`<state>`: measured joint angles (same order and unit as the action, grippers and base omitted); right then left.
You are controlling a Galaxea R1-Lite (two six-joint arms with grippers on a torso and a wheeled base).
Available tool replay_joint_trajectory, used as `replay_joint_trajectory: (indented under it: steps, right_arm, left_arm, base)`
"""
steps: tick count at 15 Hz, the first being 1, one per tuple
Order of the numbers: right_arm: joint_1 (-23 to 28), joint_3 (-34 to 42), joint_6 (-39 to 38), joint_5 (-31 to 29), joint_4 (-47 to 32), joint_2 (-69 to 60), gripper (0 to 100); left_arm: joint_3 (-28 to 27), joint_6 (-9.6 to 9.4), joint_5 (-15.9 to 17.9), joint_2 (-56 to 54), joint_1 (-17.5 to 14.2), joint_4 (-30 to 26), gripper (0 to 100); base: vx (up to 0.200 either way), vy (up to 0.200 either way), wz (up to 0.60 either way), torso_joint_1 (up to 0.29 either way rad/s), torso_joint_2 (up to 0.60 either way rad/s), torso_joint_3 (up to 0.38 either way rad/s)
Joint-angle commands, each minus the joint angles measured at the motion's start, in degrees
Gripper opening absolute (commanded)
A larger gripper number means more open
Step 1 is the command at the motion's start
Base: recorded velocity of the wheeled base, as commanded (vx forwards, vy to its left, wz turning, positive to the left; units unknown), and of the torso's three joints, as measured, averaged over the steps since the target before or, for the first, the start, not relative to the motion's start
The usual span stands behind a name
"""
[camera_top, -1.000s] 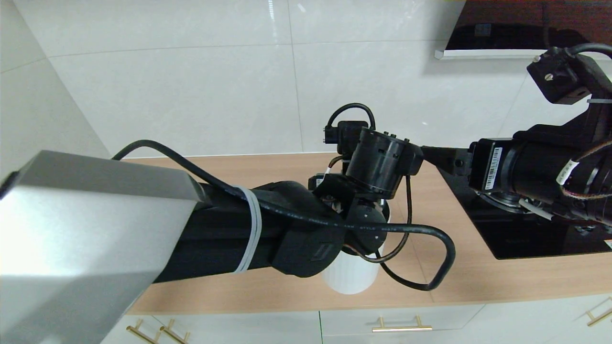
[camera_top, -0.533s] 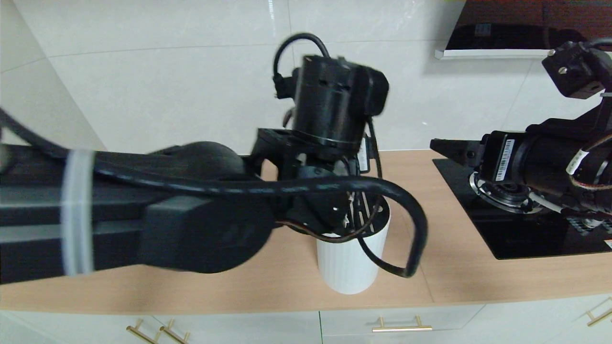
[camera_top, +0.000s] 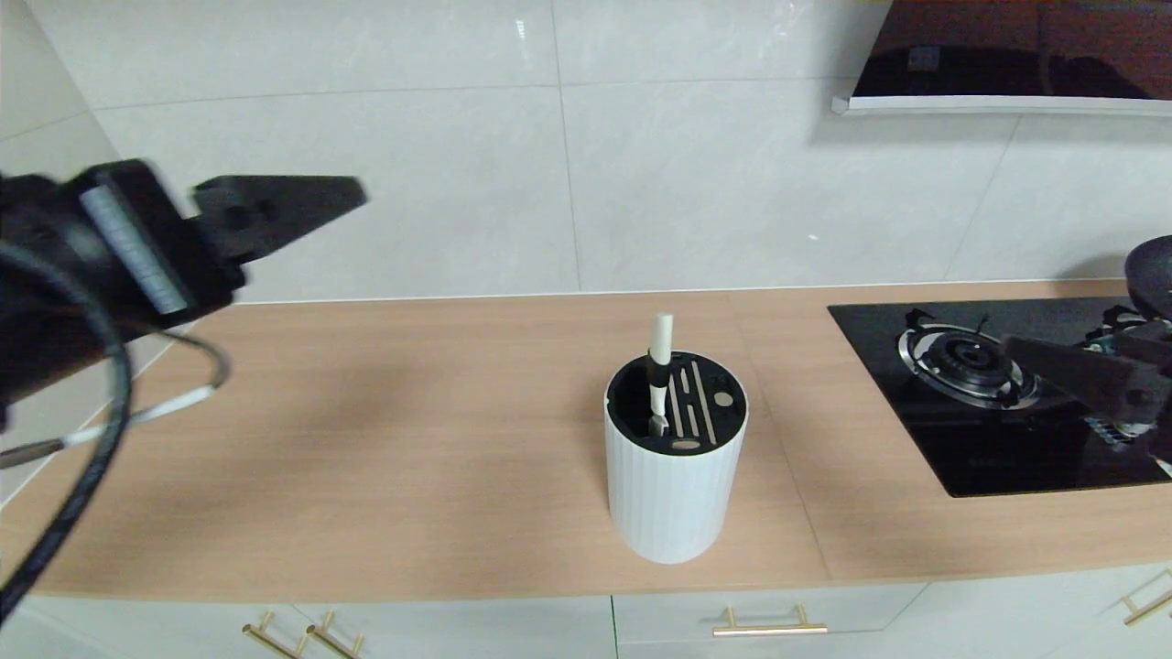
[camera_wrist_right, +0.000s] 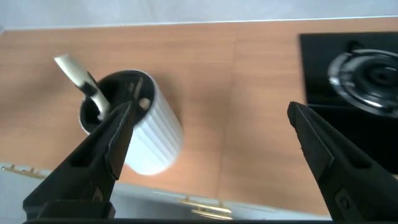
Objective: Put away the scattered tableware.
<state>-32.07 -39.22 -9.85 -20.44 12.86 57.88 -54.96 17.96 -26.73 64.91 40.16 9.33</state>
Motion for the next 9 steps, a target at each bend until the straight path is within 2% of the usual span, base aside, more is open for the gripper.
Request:
replay_joint_trajectory:
  steps: [1, 2, 3, 5, 7, 9]
  right_arm:
    - [10.01, 6.70, 1.24, 0.76, -1.00, -16.66, 100]
    - [12.65, 6.61, 2.73, 2.43, -2.40, -21.58, 100]
    - [14.32, 6.61, 4.22, 3.66, -4.42, -26.06, 100]
    - [17.66, 6.52, 8.18, 3.74, -12.07, -36.26, 100]
    - [19.51, 6.26, 10.38, 3.74, -17.26, -43.82, 100]
    - [24.16, 6.61, 12.75, 3.92, -22.97, -50.76, 100]
  left_arm:
    - [13.30, -1.08, 6.08, -21.94, -11.86, -0.01, 100]
    - [15.32, -1.78, 6.17, -25.63, -13.17, -0.45, 100]
    - [17.25, -3.81, 6.17, -28.70, -14.76, -1.50, 100]
    - [22.70, -11.10, 6.26, -36.88, -19.68, -3.35, 100]
    - [25.60, -14.79, 6.43, -42.85, -23.46, -3.35, 100]
    - [28.76, -15.41, 7.57, -50.68, -28.47, -4.05, 100]
  base:
    - [0.000, 0.000, 0.00, 0.000, 0.00, 0.000]
    - [0.000, 0.000, 0.00, 0.000, 0.00, 0.000]
    - [0.000, 0.000, 0.00, 0.000, 0.00, 0.000]
    - [0.000, 0.000, 0.00, 0.000, 0.00, 0.000]
    - [0.000, 0.000, 0.00, 0.000, 0.00, 0.000]
    - [0.000, 0.000, 0.00, 0.000, 0.00, 0.000]
